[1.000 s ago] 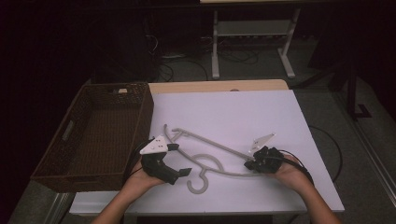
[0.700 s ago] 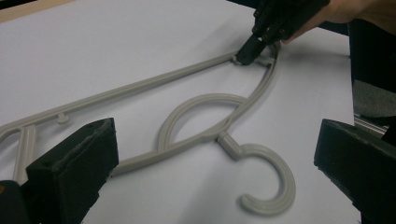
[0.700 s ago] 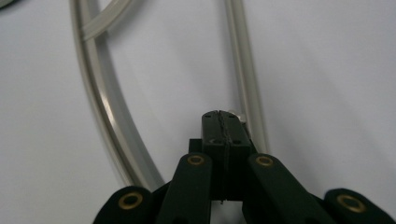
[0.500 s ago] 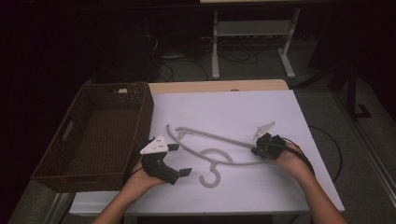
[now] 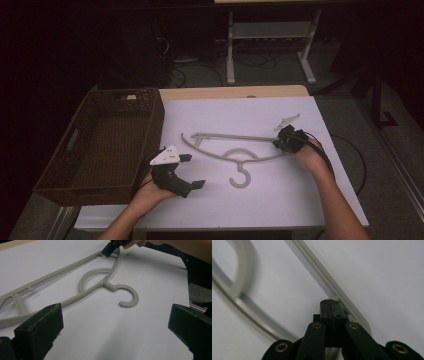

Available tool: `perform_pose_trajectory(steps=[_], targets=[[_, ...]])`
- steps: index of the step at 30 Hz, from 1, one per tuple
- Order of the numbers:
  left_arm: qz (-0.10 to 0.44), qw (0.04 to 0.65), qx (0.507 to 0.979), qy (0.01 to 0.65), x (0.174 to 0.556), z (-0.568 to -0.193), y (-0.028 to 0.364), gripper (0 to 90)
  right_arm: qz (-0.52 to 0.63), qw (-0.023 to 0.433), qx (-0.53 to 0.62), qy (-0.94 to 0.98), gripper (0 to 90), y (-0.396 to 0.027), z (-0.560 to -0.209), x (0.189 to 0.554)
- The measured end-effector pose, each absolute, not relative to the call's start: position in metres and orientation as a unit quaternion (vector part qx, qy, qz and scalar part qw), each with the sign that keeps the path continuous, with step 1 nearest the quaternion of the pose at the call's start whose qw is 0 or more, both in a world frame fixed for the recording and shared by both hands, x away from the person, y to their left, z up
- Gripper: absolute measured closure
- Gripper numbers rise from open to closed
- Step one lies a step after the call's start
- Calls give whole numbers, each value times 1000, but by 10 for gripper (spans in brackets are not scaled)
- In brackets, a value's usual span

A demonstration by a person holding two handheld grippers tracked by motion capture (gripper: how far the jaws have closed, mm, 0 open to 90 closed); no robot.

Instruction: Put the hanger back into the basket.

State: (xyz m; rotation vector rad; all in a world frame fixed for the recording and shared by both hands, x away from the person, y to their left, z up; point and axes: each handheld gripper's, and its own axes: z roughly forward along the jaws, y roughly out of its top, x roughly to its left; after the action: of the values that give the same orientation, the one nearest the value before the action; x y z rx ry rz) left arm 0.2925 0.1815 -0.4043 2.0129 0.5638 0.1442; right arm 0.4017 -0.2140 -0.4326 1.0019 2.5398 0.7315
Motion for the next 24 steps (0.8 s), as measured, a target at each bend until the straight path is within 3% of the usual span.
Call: perform_pose_trajectory(steps=[4,11,24], targets=[[60,501,830,237,293,-404,181,0,293,137,340,883,893,-199,-424,398],[60,501,831,235,293,-404,182,0,353,71,290,887,894,-127,-421,399],[59,502,830,237,293,-405,184,0,359,46,253,897,894,-58,-440,415]])
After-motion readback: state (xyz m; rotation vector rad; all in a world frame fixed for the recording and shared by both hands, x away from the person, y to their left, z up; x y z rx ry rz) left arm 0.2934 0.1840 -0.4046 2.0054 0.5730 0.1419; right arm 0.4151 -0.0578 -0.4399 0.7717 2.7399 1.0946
